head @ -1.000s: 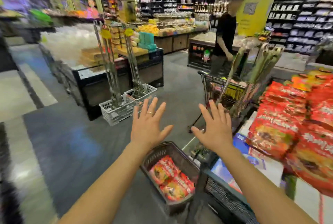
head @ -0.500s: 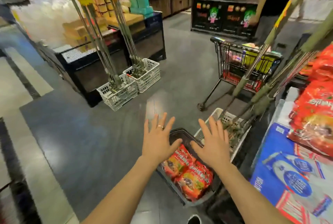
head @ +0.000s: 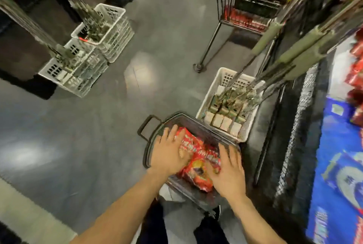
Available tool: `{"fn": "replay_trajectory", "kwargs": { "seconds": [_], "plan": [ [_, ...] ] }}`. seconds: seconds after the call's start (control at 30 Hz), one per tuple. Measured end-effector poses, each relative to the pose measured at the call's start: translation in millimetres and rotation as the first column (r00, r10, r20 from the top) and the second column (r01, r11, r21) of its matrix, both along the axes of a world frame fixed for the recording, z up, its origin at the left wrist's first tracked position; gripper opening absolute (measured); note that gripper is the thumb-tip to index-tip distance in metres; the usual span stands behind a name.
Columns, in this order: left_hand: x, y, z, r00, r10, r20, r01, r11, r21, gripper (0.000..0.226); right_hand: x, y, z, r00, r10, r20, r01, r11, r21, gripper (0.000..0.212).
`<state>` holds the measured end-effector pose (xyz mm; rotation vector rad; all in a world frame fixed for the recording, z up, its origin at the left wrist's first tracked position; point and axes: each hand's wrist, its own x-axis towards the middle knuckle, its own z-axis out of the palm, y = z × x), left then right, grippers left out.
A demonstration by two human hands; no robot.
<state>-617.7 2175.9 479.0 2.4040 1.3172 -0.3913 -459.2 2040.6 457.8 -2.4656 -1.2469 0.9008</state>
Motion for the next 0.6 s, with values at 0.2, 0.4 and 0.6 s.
{"fn": "replay_trajectory", "kwargs": {
  "seconds": [0.2, 0.4, 0.6],
  "plan": [
    [3.7, 55.9, -127.1, 0.996, -0.070, -0.046, 0.064, 0.990, -0.125, 0.106, -18.6, 17.9, -113.4, 0.949, -0.308, -0.063, 0.302, 0.949, -0.092, 0.075],
    [3.0, 105.7, -288.1, 0.993, -0.084, -0.086, 0.063, 0.974, -0.220, 0.088, -15.7, 28.1, -265.9, 0.847, -0.506, -0.164, 0.468, 0.855, -0.223, 0.088],
    [-13.8, 107.1, -432.2, 0.985, 0.018, -0.173, -0.062, 0.966, -0.251, 0.095, -9.7, 11.7, -412.0, 0.760, -0.625, -0.179, 0.543, 0.762, -0.353, 0.117]
  ]
}}
